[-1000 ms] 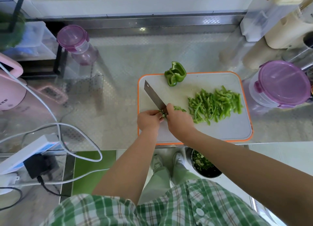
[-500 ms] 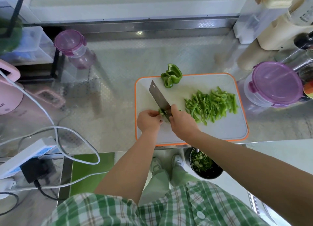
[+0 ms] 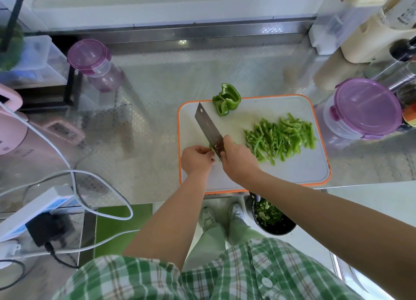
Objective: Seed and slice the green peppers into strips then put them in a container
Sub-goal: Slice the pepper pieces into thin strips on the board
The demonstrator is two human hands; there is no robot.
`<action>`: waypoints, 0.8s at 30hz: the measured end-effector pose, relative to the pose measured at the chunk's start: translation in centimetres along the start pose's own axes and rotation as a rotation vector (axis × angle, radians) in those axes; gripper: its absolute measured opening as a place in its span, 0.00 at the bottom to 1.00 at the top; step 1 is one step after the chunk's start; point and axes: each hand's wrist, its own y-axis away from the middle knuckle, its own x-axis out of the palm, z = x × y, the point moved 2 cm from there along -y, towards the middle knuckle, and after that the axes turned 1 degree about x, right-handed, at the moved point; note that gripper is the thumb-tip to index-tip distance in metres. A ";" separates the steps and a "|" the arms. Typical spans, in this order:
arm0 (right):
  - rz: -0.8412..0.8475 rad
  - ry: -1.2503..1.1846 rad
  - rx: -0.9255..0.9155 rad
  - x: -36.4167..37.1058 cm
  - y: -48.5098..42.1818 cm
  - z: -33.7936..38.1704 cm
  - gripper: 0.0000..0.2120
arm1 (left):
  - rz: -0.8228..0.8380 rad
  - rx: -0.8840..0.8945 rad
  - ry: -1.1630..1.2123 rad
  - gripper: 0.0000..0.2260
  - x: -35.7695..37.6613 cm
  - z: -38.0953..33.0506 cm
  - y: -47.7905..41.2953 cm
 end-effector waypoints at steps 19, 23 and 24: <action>-0.135 -0.120 0.099 -0.5 -1.6 -2.1 0.05 | 0.075 0.094 -0.127 0.12 0.0 -0.1 -0.6; -0.134 -0.187 0.013 -1.0 -1.0 -1.8 0.07 | 0.010 0.098 -0.135 0.13 -0.9 -0.2 -0.7; -0.103 -0.190 -0.010 -0.6 -0.9 -1.2 0.06 | -0.017 0.108 -0.157 0.12 -1.1 -0.1 -0.8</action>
